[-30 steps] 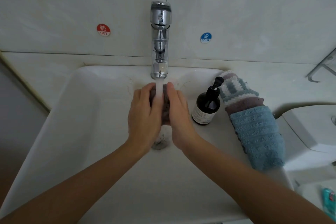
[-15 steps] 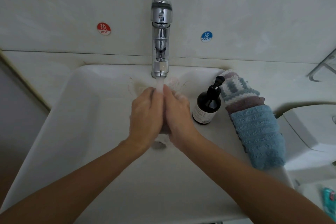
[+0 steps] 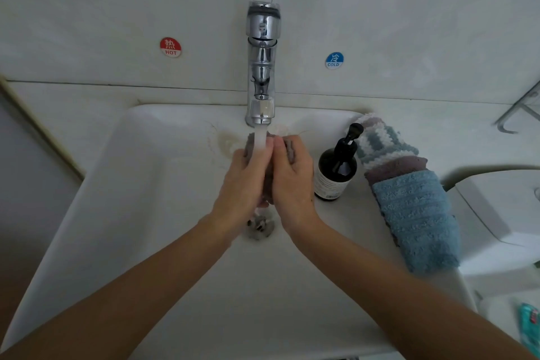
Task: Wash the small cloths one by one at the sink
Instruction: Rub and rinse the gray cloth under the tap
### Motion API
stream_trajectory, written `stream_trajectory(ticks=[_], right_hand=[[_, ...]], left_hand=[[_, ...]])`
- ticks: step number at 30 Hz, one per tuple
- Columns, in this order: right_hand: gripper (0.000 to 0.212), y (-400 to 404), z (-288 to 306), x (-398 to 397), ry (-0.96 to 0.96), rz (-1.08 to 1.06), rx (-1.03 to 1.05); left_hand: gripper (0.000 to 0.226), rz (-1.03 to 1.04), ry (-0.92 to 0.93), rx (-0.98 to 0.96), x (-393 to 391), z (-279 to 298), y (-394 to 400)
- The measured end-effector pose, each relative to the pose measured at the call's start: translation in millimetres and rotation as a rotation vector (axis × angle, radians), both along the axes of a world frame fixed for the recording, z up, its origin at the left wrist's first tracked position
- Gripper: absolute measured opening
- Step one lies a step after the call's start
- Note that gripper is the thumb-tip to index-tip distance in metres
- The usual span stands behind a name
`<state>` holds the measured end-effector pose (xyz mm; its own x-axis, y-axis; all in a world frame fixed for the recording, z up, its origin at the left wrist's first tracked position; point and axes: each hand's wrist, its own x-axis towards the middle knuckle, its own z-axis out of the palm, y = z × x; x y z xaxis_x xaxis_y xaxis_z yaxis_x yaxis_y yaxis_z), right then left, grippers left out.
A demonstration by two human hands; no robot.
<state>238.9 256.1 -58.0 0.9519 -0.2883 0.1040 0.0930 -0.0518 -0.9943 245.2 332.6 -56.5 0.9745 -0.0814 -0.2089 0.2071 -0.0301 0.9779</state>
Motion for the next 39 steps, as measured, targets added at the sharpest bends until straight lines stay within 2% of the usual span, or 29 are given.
stream_trajectory(ticks=[2, 5, 9, 13, 16, 20, 23, 29, 32, 35, 39], right_hand=[[0.020, 0.2, 0.5, -0.1, 0.020, 0.064, 0.011], [0.020, 1.6, 0.7, -1.7, 0.094, 0.135, 0.067], [0.020, -0.3, 4.3, -1.7, 0.181, 0.171, 0.179], [0.027, -7.6, 7.0, 3.2, 0.304, 0.241, 0.166], [0.027, -7.5, 4.0, 5.1, 0.314, 0.250, 0.067], [0.031, 0.0, -2.5, 6.4, 0.215, 0.143, 0.114], [0.024, -1.6, -6.4, 7.9, 0.171, 0.017, 0.109], [0.008, -7.9, -2.3, 5.0, 0.142, -0.019, 0.169], [0.032, -2.9, -4.5, 3.6, 0.137, 0.011, 0.114], [0.028, 0.8, -5.8, 4.2, 0.143, 0.018, 0.096], [0.041, 0.3, -8.2, 6.9, 0.224, -0.022, 0.100]], left_hand=[[0.042, 0.091, -0.042, -0.037, -0.6, 2.3, 3.8], [0.020, 0.187, -0.186, 0.065, -2.0, 3.5, 7.4], [0.002, 0.183, -0.262, 0.004, -6.8, 9.2, 4.2], [0.039, 0.122, -0.304, -0.095, -9.9, 12.9, 4.9], [0.053, 0.072, -0.279, -0.105, -8.2, 12.0, 7.5], [0.052, 0.067, -0.307, 0.060, -7.8, 9.8, 4.8], [0.058, 0.096, -0.312, 0.238, -7.0, 8.6, 5.3], [0.034, 0.193, -0.386, 0.369, -7.9, 1.7, 6.9], [0.028, 0.210, -0.347, 0.390, -12.6, 2.1, 2.1], [0.024, 0.178, -0.237, 0.347, -12.9, 3.7, 0.1], [0.041, 0.124, -0.265, 0.431, -11.3, 3.6, 0.9]])
